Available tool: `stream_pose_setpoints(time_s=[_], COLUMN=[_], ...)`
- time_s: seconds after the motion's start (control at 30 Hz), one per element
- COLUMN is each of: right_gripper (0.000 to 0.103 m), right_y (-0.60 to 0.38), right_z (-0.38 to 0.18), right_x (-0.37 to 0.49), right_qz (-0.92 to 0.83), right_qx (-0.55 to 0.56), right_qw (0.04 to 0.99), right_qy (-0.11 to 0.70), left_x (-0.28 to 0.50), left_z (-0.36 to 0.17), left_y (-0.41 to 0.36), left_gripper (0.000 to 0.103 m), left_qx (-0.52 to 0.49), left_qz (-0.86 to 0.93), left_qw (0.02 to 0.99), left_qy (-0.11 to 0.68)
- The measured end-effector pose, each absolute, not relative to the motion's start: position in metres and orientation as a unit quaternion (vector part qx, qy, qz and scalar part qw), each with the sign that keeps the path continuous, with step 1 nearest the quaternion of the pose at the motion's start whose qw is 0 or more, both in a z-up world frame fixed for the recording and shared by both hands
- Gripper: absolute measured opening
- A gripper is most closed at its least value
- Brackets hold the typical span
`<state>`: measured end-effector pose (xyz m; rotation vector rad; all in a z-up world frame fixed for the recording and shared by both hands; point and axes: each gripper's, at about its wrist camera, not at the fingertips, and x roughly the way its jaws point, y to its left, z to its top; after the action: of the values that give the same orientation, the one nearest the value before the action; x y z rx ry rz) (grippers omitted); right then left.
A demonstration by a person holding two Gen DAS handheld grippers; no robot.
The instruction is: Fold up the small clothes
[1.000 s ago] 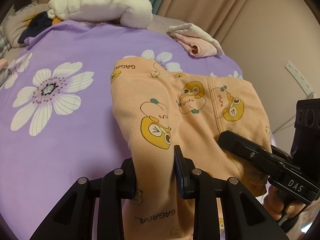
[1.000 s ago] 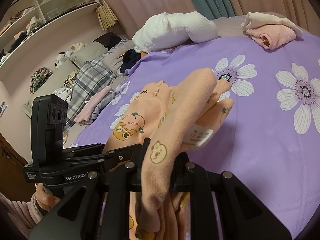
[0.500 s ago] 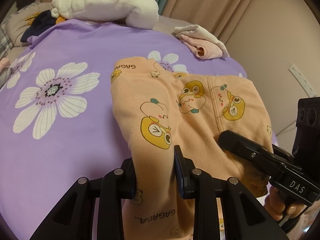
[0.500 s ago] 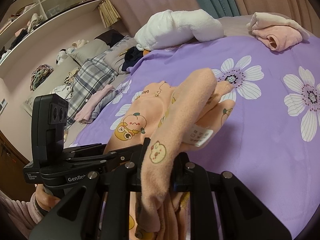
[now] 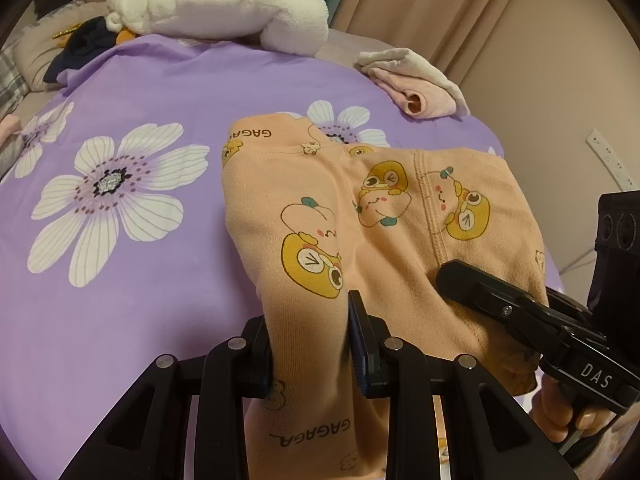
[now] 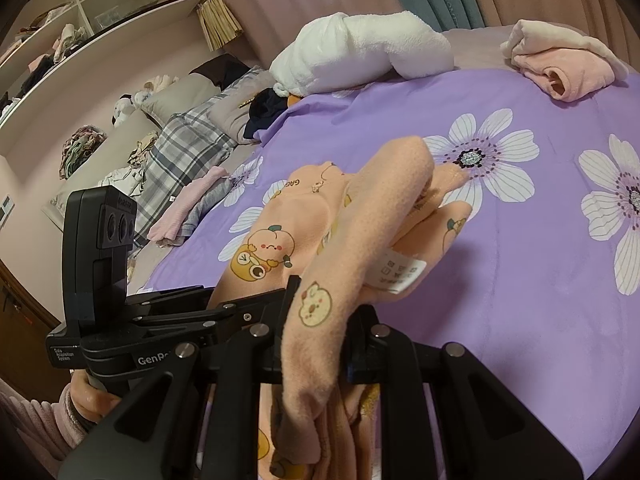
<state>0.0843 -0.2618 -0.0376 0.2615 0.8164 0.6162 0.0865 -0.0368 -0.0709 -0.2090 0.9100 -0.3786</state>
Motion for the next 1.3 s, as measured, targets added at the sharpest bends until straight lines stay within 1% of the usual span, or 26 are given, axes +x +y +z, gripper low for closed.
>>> stream_pose_setpoints(time_s=[1.3], right_gripper=[0.018], right_y=[-0.248], right_z=[-0.058], right_x=[0.105], right_qz=[0.293], right_qx=[0.129], right_qw=[0.853], right_qy=[0.413], left_x=[0.101], left_z=[-0.084], left_y=[-0.039], left_gripper=[0.028], left_qx=[-0.095], left_qz=[-0.164], left_qw=[0.867], left_qy=[0.461])
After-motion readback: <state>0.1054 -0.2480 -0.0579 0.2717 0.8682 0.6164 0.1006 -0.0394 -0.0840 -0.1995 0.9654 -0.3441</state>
